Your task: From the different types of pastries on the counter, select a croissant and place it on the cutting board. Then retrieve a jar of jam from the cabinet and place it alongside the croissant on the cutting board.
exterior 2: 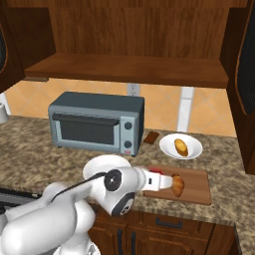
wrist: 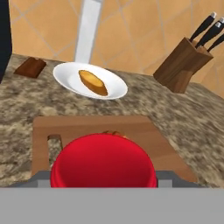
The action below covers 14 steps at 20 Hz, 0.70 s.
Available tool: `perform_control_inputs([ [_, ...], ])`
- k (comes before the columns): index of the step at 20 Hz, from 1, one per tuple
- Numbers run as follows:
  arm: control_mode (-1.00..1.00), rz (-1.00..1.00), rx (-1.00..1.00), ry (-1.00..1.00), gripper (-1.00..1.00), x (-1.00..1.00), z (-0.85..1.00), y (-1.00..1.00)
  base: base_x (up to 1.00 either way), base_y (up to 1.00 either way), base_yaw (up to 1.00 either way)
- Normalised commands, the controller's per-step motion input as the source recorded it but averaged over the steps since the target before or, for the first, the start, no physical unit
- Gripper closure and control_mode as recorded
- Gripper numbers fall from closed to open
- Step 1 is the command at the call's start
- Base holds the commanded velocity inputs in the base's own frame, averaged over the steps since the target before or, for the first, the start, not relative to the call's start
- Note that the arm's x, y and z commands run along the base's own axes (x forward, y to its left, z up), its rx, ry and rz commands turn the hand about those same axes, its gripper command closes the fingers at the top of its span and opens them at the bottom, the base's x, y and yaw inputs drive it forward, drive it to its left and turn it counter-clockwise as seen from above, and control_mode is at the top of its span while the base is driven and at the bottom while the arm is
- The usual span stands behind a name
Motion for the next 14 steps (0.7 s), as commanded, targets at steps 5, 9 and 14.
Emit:
perform_control_inputs([
  [5,-1.0,0.0,-0.02,0.0,1.0,0.39,-0.39,0.0,0.0,0.0,0.0],
  [9,-1.0,0.0,-0.04,-0.01,1.0,0.23,-0.54,0.0,0.0,0.0,0.0],
  [14,-1.0,0.0,-0.07,-0.04,1.0,0.23,-0.67,0.0,0.0,0.0,0.0],
])
